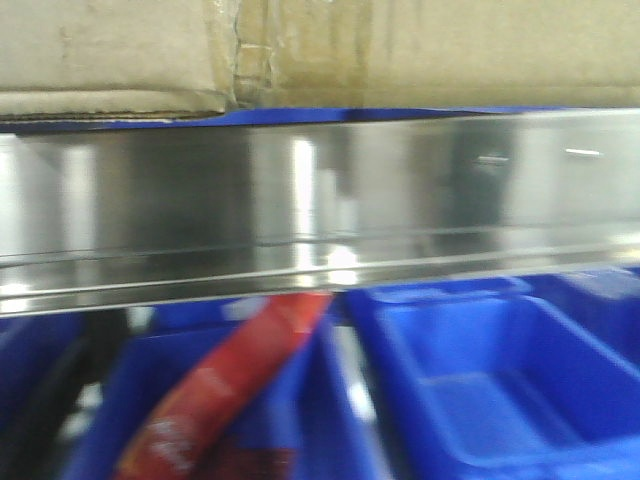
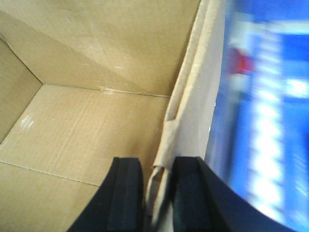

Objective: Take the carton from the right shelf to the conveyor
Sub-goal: 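Hold the carton in both grippers while the base turns away from the shelf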

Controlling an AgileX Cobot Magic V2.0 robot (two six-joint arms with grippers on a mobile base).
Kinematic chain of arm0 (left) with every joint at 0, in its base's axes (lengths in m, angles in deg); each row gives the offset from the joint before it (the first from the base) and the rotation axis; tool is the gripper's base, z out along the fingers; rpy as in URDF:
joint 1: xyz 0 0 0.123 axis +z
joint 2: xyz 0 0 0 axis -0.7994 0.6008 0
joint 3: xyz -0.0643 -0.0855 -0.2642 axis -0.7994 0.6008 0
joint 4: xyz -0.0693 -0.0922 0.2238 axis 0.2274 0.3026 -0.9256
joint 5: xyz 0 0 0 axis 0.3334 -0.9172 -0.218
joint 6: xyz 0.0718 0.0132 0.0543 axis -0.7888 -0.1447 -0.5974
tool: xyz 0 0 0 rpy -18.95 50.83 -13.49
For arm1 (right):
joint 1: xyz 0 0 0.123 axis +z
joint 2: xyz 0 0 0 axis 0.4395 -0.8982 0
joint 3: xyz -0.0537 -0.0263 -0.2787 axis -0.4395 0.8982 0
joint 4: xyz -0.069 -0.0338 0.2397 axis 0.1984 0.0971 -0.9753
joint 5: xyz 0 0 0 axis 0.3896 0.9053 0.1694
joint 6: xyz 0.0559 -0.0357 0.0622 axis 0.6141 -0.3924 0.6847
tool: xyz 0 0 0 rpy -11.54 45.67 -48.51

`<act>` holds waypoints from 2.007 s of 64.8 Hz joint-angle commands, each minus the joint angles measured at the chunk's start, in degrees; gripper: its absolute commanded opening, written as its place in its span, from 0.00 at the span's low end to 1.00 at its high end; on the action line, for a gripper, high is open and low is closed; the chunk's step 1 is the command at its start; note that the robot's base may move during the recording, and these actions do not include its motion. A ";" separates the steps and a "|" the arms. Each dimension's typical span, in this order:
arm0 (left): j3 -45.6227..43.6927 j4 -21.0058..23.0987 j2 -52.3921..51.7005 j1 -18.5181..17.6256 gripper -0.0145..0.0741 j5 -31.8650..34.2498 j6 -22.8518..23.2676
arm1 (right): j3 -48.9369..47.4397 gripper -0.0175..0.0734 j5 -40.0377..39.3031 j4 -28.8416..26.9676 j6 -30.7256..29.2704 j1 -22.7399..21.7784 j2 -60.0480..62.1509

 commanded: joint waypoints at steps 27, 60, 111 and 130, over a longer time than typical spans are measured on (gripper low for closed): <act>-0.07 2.78 -0.97 -0.92 0.15 1.69 -1.83 | -0.42 0.12 -4.60 -0.39 -0.99 0.01 0.28; -0.07 2.68 -0.97 -0.92 0.15 1.69 -1.83 | -0.42 0.12 -4.60 -0.39 -0.99 0.01 0.28; -0.07 2.30 -0.97 -0.92 0.15 1.69 -1.83 | -0.42 0.12 -4.60 -0.39 -0.99 0.01 0.28; -0.07 2.30 -0.97 -0.92 0.15 1.69 -1.83 | -0.42 0.12 -4.60 -0.39 -0.99 0.01 0.28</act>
